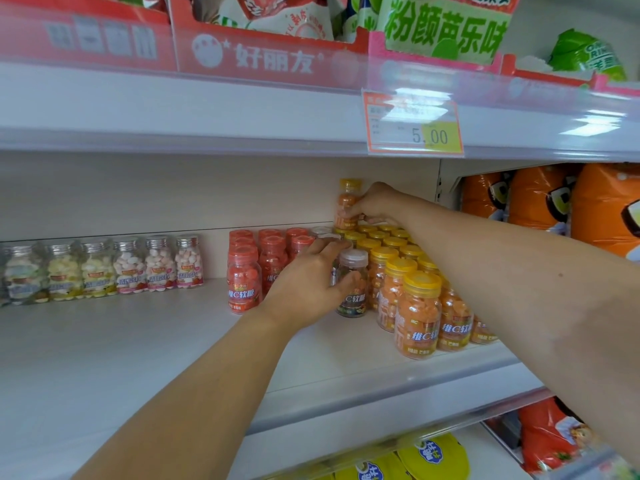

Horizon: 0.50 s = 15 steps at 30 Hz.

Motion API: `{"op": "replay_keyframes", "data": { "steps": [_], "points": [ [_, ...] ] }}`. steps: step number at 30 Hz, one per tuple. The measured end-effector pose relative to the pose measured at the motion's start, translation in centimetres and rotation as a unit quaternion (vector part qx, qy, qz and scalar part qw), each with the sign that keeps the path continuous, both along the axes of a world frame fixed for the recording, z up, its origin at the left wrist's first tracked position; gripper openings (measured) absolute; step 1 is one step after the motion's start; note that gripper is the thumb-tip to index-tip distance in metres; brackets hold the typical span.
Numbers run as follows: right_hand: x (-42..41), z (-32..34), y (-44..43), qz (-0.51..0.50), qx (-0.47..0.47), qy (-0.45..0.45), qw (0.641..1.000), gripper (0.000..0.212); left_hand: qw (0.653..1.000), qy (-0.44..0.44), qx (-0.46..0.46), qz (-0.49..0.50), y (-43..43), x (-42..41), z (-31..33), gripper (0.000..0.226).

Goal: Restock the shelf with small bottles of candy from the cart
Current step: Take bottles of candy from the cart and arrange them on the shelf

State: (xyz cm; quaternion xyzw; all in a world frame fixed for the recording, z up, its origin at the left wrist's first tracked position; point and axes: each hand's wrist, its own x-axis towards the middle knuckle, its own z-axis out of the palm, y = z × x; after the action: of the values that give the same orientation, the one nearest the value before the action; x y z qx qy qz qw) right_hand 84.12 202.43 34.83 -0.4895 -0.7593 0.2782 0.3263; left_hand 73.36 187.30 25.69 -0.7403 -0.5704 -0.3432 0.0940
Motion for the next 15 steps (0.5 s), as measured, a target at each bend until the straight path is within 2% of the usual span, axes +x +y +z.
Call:
{"op": "replay_keyframes", "data": {
  "steps": [4, 10, 15],
  "points": [
    [0.8, 0.3, -2.3, 0.004, 0.012, -0.011, 1.000, 0.057, 1.000, 0.006, -0.002, 0.004, -0.2, 0.1, 0.1, 0.056],
    [4.6, 0.1, -8.7, 0.007, 0.069, -0.108, 0.992, 0.051, 1.000, 0.015, -0.003, 0.021, -1.7, 0.3, 1.1, 0.058],
    [8.6, -0.1, -14.3, 0.027, 0.059, -0.148, 0.987, 0.040, 0.996, -0.030, 0.053, 0.066, -4.8, 2.2, 2.3, 0.038]
  ]
}}
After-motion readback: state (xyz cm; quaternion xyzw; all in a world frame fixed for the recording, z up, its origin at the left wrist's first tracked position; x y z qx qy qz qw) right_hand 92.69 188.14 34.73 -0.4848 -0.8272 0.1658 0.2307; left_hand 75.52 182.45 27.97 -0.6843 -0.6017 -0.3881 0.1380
